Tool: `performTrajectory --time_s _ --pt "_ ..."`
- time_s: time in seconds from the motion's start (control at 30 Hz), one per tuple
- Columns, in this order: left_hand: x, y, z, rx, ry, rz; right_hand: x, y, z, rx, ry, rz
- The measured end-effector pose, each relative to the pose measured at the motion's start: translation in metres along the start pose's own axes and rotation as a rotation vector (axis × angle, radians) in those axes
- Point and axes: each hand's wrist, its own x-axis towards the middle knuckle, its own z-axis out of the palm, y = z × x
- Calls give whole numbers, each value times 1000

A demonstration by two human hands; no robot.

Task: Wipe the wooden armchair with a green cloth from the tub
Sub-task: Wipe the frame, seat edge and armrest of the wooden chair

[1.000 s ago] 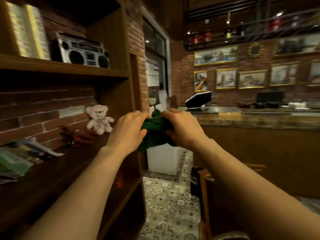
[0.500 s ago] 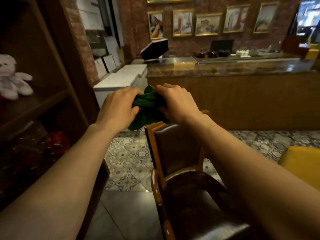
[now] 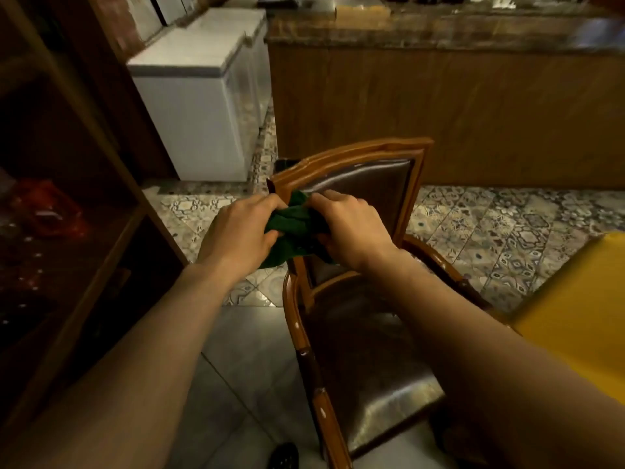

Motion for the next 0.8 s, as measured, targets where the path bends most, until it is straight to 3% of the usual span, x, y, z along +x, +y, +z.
performTrajectory --time_s 0.5,0.8 --pt "-20 -136 243 -164 -362 -134 -5 74 260 -1 -392 225" --pt "-42 -163 319 -215 -433 -156 -23 92 327 53 -541 207"
